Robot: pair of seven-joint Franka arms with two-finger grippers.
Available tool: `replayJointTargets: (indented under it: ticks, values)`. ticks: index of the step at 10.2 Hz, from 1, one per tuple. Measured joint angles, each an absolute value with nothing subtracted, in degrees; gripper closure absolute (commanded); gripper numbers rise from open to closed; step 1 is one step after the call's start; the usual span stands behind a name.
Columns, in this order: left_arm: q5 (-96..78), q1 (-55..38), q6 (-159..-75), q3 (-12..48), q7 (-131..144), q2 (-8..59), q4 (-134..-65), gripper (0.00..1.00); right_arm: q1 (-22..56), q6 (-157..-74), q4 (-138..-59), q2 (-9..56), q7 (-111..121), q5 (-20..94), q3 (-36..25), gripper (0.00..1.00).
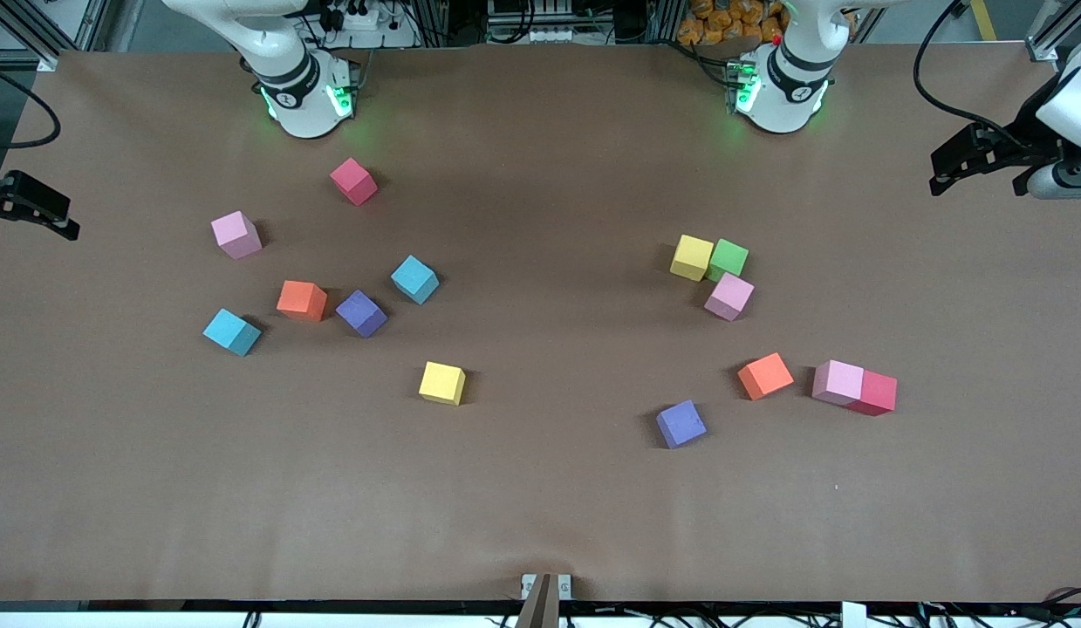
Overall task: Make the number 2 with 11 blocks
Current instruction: 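Reach the right gripper to the cyan cube while the left gripper reaches yellow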
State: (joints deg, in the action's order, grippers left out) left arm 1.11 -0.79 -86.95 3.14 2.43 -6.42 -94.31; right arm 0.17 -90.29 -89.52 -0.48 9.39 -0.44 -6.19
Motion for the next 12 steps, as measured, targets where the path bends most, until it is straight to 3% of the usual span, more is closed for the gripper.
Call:
replayJointTargets:
  ticks: [12]
  values:
    - [0.8, -2.7, -86.6, 3.8, 5.6, -5.1, -96.2, 0.00, 1.6, -90.2, -89.9, 1.2, 9.1, -0.4, -6.1, 0.00]
